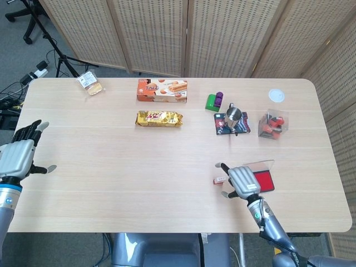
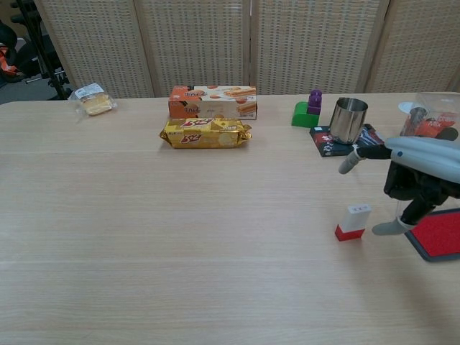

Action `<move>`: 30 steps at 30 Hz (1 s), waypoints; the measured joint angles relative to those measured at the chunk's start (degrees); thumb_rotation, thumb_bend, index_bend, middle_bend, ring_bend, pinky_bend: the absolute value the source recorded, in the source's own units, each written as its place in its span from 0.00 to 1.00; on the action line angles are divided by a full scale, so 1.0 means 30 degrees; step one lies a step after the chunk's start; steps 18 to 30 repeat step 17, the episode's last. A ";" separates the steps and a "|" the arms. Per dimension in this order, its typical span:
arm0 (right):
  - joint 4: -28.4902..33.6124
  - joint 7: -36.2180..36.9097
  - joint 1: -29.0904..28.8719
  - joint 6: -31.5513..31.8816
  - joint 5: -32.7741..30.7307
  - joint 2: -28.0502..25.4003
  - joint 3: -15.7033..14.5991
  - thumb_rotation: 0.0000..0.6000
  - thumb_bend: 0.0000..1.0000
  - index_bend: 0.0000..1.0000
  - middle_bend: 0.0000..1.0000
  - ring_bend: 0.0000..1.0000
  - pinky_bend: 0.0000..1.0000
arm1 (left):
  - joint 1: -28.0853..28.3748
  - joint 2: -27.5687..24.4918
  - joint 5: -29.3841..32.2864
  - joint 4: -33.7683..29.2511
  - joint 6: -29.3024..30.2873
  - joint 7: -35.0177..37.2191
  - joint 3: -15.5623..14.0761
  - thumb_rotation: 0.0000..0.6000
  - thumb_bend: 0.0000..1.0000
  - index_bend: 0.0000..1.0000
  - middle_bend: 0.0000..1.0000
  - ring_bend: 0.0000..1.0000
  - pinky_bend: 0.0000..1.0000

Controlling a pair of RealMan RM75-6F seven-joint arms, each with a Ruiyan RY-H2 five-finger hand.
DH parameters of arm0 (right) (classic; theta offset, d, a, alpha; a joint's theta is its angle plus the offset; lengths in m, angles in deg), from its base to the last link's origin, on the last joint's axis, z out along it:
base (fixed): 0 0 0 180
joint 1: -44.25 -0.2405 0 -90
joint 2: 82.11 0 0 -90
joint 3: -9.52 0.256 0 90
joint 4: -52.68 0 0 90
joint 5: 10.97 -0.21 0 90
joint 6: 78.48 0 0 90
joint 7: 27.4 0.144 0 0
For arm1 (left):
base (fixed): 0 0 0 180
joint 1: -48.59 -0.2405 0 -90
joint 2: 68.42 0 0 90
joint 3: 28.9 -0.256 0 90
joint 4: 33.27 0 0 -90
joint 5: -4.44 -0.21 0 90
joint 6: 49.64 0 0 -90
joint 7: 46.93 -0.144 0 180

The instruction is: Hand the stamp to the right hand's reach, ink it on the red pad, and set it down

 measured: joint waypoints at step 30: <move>-0.1372 0.5240 0.4256 0.7629 0.6437 -0.4271 -0.0729 1.00 0.00 0.04 0.00 0.00 0.06 | -0.2200 0.0223 -0.4221 0.1003 0.1769 0.1905 -0.1394 1.00 0.10 0.00 0.00 0.00 0.00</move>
